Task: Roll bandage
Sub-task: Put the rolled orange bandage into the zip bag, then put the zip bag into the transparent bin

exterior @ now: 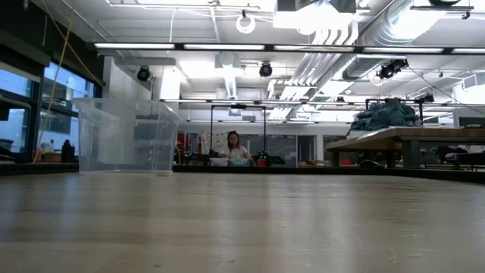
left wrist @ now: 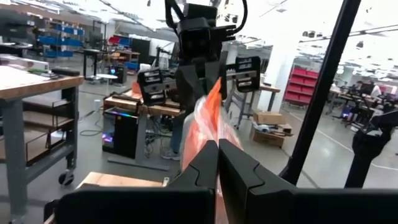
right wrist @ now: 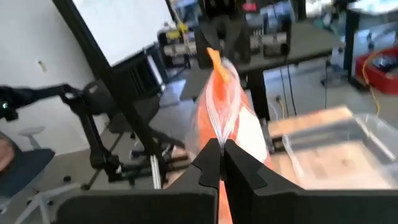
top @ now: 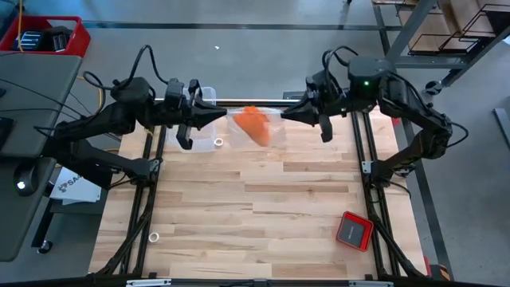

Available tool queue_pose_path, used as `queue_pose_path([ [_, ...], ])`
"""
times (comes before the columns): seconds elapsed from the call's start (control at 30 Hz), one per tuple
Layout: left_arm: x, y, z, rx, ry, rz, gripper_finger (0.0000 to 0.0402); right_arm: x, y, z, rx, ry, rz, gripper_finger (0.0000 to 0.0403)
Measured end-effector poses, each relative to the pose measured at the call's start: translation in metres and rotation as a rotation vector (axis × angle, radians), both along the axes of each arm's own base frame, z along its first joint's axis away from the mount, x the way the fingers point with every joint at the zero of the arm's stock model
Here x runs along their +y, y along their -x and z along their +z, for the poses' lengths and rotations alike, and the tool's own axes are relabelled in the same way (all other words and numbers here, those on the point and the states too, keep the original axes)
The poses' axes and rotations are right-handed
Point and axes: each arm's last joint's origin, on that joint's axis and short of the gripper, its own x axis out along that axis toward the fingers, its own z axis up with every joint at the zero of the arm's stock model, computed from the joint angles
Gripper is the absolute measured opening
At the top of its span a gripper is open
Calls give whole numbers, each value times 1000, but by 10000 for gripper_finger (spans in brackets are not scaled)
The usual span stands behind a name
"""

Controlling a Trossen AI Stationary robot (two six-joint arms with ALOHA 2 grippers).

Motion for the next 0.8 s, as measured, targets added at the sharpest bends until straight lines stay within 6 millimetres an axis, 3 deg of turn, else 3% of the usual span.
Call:
queue_pose_path([
  [0.4, 12, 5, -4, 57, -44, 37, 1, -4, 6, -23, 235, -29, 57, 0],
  [0.67, 8, -9, -18, 157, 9, -74, 1, -8, 4, -15, 161, -35, 13, 0],
  [0.8, 12, 10, -19, 217, -28, 4, 1, -11, 4, -15, 165, -50, -58, 0],
])
